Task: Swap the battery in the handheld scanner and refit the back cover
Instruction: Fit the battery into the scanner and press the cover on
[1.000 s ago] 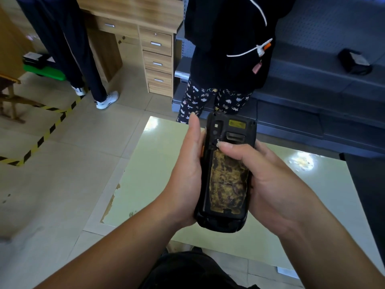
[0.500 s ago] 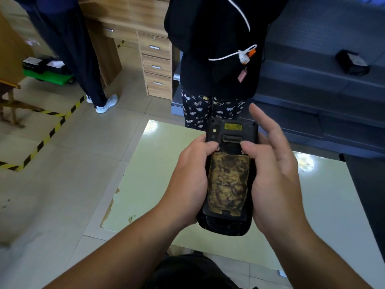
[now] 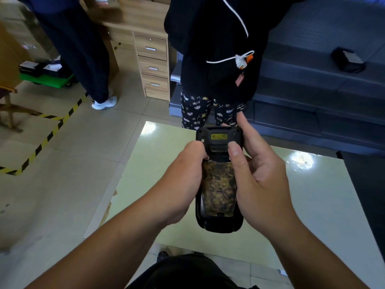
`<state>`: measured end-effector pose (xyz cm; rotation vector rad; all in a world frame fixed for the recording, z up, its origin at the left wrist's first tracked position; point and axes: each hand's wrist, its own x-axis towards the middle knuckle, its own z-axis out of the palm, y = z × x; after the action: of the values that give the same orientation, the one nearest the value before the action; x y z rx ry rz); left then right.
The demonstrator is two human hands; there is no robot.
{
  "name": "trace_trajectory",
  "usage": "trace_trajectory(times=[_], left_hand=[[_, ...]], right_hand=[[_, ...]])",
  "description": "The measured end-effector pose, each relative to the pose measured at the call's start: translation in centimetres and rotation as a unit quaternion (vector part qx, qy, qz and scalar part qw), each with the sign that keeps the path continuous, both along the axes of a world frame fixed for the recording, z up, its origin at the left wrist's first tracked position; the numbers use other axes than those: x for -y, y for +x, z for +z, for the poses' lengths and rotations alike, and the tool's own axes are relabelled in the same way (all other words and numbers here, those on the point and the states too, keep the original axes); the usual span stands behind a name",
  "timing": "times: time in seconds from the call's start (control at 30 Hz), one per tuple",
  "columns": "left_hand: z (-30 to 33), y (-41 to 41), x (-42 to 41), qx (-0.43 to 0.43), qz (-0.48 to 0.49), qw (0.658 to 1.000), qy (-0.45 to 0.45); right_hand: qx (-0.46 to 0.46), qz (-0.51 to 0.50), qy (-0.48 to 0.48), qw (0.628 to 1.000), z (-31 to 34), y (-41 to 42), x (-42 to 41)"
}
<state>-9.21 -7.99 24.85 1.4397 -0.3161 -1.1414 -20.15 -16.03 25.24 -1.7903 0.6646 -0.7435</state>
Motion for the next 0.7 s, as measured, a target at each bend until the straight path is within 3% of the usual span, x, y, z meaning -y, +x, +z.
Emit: trace_trajectory(times=[0.47, 0.57, 0.63, 0.7], left_hand=[[-0.6, -0.1, 0.5, -0.031, 0.009, 0.999, -0.038], [-1.0, 0.3, 0.8, -0.034, 0.010, 0.998, -0.049], [-1.6, 0.6, 1.1, -0.036, 0.016, 0.998, -0.041], [-2.0, 0.9, 1.3, -0.046, 0.023, 0.998, -0.025]], right_hand=[[-0.011, -0.010, 0.054, 0.998, -0.2, 0.3, 0.6], [-0.135, 0.003, -0.091, 0.987, 0.8, -0.1, 2.0], [-0.251, 0.044, -0.218, 0.942, 1.6, -0.1, 2.1], [-0.345, 0.090, -0.283, 0.890, 1.9, 0.5, 1.2]])
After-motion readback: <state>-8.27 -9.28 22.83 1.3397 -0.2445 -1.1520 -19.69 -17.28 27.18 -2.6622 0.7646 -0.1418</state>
